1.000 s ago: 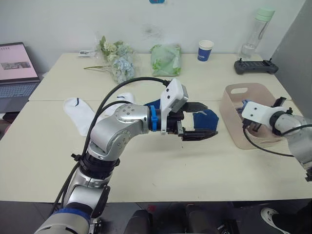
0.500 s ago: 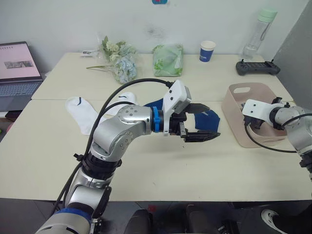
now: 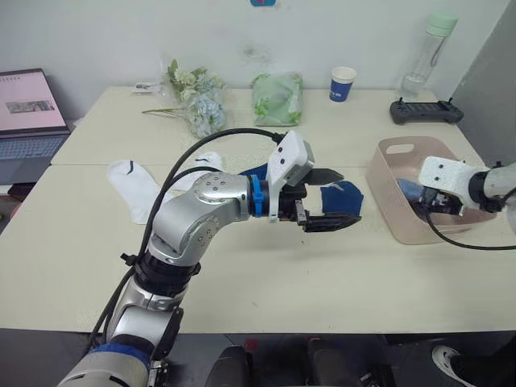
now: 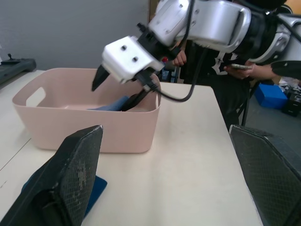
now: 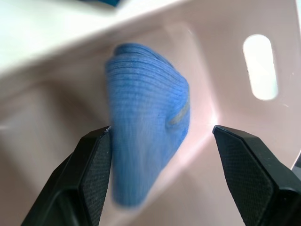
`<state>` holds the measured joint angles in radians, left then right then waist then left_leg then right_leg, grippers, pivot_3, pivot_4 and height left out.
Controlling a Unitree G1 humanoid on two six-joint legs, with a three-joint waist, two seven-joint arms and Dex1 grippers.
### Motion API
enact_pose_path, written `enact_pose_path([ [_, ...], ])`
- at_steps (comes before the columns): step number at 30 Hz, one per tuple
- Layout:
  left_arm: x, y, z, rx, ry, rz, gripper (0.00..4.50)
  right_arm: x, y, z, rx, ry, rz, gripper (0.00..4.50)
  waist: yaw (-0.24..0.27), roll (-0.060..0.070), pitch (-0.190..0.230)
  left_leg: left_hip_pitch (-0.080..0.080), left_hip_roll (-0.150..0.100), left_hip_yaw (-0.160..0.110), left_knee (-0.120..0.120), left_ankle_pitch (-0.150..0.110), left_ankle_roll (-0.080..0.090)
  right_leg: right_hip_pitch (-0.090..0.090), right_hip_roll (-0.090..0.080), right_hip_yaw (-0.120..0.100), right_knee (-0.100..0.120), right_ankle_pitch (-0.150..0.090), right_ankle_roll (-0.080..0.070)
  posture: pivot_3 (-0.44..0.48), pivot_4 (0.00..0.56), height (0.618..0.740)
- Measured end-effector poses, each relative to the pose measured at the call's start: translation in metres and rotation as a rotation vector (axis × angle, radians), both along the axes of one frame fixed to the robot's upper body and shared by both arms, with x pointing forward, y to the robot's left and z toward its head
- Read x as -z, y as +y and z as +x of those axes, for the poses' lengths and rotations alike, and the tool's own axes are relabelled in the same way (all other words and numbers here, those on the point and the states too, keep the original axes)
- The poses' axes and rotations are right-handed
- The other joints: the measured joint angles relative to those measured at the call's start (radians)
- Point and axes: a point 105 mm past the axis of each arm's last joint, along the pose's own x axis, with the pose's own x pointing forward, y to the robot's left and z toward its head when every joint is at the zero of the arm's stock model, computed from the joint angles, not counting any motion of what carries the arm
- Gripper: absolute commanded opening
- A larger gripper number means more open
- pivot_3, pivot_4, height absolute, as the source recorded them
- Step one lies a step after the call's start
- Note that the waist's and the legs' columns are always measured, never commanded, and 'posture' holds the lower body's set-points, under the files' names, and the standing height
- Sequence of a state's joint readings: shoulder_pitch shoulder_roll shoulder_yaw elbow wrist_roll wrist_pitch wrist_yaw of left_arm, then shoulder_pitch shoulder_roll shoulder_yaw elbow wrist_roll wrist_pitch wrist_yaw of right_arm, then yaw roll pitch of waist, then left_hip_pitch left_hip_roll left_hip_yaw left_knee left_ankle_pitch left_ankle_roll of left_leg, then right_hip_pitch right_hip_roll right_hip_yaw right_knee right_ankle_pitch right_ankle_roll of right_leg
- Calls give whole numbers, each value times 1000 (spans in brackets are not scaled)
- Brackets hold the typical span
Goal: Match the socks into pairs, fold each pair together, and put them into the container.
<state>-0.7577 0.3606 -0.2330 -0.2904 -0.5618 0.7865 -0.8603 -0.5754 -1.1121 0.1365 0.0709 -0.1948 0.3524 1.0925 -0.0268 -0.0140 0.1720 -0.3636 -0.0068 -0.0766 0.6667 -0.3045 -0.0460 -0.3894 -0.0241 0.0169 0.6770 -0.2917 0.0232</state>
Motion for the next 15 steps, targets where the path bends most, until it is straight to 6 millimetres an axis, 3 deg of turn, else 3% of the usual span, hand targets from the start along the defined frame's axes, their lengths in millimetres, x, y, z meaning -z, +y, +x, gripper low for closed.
enact_pose_path([
  [5, 9, 19, 10, -68, -12, 53, 4500, -29, 3, -19, -11, -20, 48, 3580, -2, 0, 0, 1, 0, 0, 0, 0, 0, 0, 0, 0, 1, 0, 0, 0, 150, 740],
  [9, 24, 44, 13, -134, 11, 95, 4500, -59, 15, -17, -7, -171, 181, 3580, -7, 0, 0, 1, 1, 1, 0, 0, 0, 0, 0, 1, 2, 0, 0, 0, 150, 740],
  [11, 26, 55, 15, -171, 9, 105, 4500, -72, 27, -15, -12, -233, 307, 3580, -5, 0, 0, 1, 1, 0, 0, 0, 0, 0, 0, 0, 3, 0, 0, 0, 150, 740],
  [13, 22, 69, 21, -236, -24, 91, 4500, -81, 57, -15, -76, -282, 491, 3580, -5, -1, 1, 1, 2, -1, 0, 0, 0, 0, 1, -1, 3, 0, 0, 0, 150, 740],
  [15, 18, 85, 29, -327, -68, 86, 4500, -76, 87, -18, -141, -277, 617, 3580, -3, -1, 1, 1, 2, -2, 0, 0, 0, 0, 1, -1, 3, 0, 0, 0, 150, 740],
])
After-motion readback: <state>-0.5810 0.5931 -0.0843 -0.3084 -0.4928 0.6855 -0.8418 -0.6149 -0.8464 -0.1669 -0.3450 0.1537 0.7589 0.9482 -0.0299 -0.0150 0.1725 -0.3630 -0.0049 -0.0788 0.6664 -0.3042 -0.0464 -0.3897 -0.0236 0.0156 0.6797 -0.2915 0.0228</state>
